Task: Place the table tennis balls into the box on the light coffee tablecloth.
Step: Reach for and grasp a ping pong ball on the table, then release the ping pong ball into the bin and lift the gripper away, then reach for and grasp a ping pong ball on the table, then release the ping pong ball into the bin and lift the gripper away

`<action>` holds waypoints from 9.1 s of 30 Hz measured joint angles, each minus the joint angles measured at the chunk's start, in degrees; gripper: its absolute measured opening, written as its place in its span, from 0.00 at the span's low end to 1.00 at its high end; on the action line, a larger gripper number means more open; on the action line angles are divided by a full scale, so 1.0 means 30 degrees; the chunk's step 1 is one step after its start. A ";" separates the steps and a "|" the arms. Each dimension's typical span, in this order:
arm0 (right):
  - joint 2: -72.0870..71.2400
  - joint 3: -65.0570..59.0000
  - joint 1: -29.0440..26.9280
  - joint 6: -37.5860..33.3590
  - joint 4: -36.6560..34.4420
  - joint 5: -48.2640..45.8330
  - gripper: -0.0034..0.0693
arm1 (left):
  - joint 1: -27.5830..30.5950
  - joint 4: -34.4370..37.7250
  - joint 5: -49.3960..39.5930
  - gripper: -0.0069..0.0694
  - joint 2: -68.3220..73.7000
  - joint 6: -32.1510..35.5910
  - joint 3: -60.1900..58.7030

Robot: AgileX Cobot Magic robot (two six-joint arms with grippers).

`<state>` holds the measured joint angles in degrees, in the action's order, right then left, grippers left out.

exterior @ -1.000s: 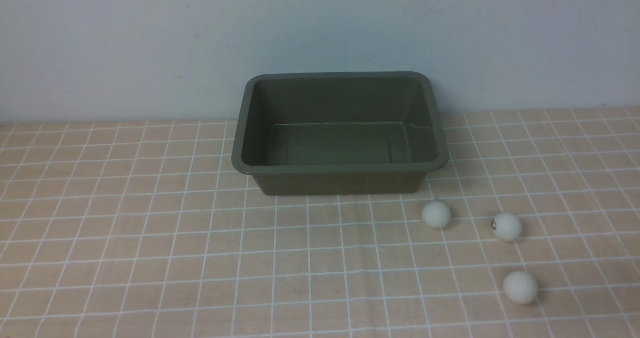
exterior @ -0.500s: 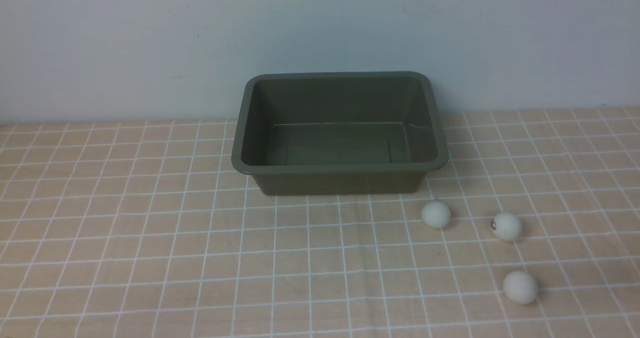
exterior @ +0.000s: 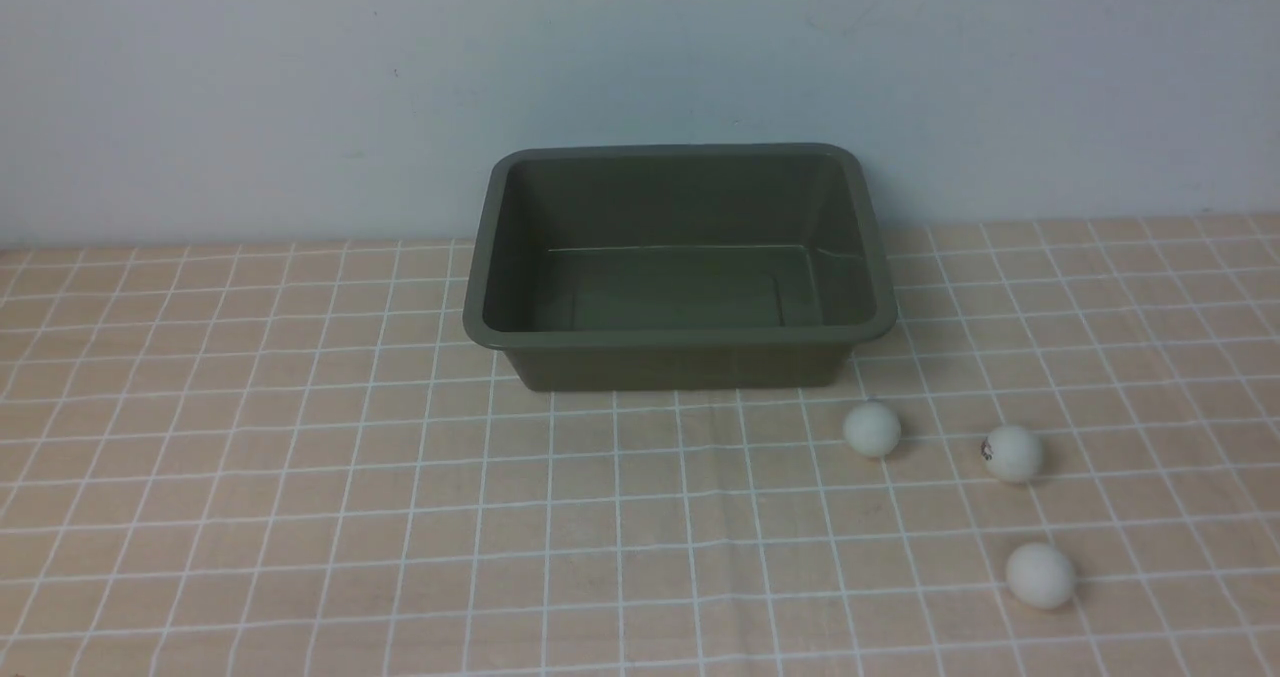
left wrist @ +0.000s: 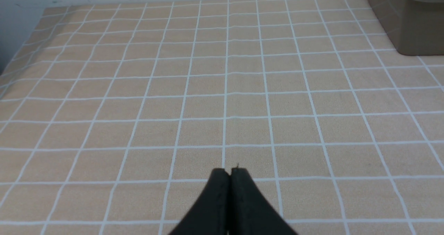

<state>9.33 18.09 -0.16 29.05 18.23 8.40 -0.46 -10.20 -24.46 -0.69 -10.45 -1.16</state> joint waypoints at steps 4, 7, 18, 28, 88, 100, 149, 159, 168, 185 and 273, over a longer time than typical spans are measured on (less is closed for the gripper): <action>0.2016 0.2069 0.0000 0.3834 0.4776 -0.3629 0.02 | 0.0000 0.0000 0.0000 0.00 0.0000 0.0000 0.0000; 0.3590 0.3249 0.0000 0.5614 0.6537 -0.5328 0.02 | 0.0000 0.0000 0.0000 0.00 0.0000 0.0000 0.0000; 0.8483 0.5577 0.0000 0.5539 0.6363 -0.9208 0.02 | 0.0000 0.0000 0.0000 0.00 0.0000 0.0000 0.0000; 1.1241 0.6520 0.0000 -0.4592 -0.1278 -1.7656 0.02 | 0.0000 0.0000 0.0000 0.00 0.0000 0.0000 0.0000; 2.2693 1.0017 0.5360 -1.1360 -0.8165 -2.0274 0.74 | 0.0000 0.0000 0.0000 0.00 0.0000 0.0000 0.0000; 2.5502 1.0036 0.5360 -1.1415 -0.7319 -1.7923 0.76 | 0.0000 0.0000 0.0000 0.00 0.0000 0.0000 0.0000; 2.9608 2.0363 0.5360 -1.4376 -1.1795 -2.2376 0.54 | 0.0000 0.0000 0.0000 0.00 0.0000 0.0000 0.0000; 3.4690 2.7071 0.5403 -1.5384 -1.2859 -2.2071 0.54 | 0.0000 0.0000 0.0000 0.00 0.0000 0.0000 0.0000; 3.9158 3.1700 0.5734 -1.6555 -1.3599 -2.3547 0.55 | 0.0000 0.0000 0.0000 0.00 0.0000 0.0000 0.0000; 3.8992 3.5447 0.5734 -1.6048 -1.1287 -2.6386 0.69 | 0.0000 0.0000 0.0000 0.00 0.0000 0.0000 0.0000; 3.4488 2.8549 0.3213 -1.2610 -1.0219 -2.6205 0.54 | 0.0000 0.0000 0.0000 0.00 0.0000 0.0000 0.0000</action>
<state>112.79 103.74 9.48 -8.78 -12.42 -70.21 -0.46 -10.20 -24.46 -0.69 -10.45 -1.16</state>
